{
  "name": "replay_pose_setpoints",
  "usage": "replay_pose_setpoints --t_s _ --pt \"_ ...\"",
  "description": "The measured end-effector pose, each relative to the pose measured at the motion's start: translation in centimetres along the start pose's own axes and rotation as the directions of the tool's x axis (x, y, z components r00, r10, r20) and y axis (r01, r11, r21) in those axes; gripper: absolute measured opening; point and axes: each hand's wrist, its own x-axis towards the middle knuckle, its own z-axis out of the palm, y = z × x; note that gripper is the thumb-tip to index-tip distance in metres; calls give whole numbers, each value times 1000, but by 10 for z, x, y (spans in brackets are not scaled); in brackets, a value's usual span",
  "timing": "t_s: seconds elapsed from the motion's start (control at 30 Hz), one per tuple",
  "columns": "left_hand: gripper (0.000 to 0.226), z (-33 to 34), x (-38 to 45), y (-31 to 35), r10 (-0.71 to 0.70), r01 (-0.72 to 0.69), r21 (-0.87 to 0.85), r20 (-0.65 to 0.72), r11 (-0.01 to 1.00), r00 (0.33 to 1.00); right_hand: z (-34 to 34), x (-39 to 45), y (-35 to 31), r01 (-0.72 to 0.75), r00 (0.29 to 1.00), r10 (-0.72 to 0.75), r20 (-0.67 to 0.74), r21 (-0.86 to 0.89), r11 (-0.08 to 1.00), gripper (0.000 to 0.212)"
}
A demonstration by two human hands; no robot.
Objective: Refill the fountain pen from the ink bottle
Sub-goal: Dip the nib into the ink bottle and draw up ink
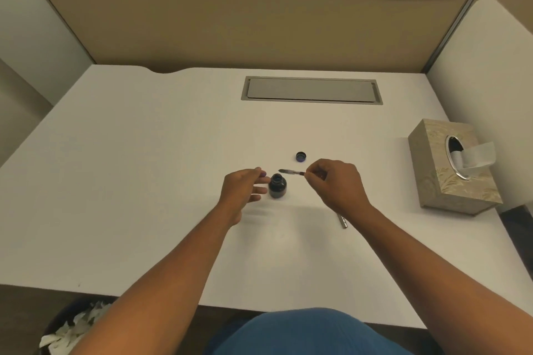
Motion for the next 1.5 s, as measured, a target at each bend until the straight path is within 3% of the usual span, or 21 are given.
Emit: replay_pose_setpoints --t_s 0.3,0.47,0.67,1.07,1.5 --pt "12 -1 34 11 153 -224 285 251 932 956 8 13 -21 52 998 -44 45 -188 981 14" --pt "21 1 50 18 230 -364 385 352 848 907 12 19 -28 58 995 -40 91 -199 978 16" --pt "30 2 62 18 225 -501 457 532 735 816 15 21 -38 103 992 -87 87 -207 973 18" --pt "21 7 75 13 296 -563 439 539 700 788 27 34 -46 259 965 -248 85 -450 855 24" --pt "19 -5 76 10 314 -566 452 517 689 796 40 39 -46 238 967 -253 38 -495 836 32"
